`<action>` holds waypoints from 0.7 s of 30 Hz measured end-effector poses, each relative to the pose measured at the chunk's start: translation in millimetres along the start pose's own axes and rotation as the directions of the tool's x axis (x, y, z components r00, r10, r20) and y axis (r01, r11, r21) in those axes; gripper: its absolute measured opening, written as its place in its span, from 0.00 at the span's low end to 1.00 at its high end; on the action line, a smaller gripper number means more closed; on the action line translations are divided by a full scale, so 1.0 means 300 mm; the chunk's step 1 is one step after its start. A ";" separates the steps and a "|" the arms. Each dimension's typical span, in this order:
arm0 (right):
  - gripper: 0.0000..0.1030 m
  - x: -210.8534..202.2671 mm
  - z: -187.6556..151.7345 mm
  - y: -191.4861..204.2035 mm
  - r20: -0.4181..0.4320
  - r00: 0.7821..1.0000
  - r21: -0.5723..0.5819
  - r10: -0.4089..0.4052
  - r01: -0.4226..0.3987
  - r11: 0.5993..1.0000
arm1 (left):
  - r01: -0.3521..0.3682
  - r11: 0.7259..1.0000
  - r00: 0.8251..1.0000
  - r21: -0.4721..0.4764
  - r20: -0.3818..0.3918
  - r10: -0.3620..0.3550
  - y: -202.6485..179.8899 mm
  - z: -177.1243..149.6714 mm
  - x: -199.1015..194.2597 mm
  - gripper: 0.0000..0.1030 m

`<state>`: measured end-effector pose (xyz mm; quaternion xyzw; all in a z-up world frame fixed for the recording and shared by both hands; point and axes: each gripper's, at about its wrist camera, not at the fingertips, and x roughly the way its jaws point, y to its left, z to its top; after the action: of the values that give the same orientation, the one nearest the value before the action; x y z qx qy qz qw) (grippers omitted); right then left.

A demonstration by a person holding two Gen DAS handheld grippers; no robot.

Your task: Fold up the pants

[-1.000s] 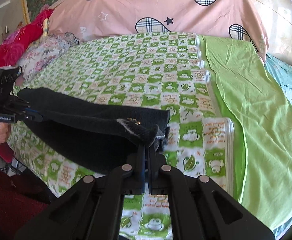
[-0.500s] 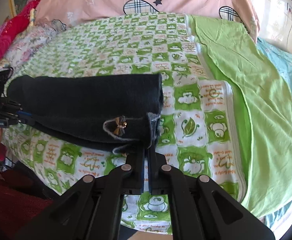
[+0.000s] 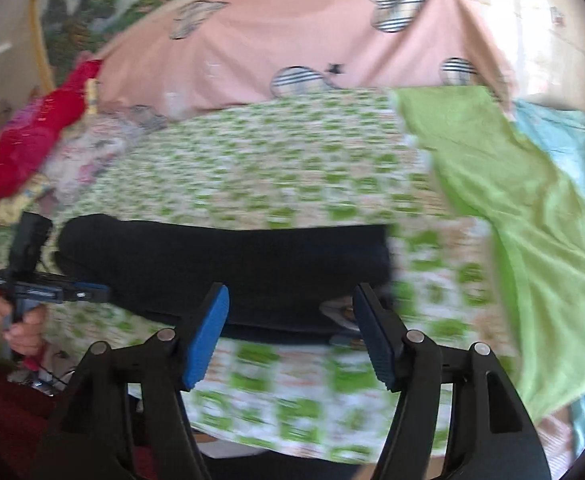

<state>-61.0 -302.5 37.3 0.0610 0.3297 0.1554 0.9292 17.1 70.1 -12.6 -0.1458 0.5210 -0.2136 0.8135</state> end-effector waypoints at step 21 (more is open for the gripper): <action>0.60 0.480 0.013 0.731 -0.205 0.938 -0.402 0.281 -0.343 0.849 | -0.104 0.798 0.955 -0.593 0.164 0.247 0.647 -0.034 -0.349 0.44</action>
<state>-7.5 -48.0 2.2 -0.1044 0.3363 0.3773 0.8565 7.3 290.4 -23.8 -0.3605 0.4735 0.0500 0.8021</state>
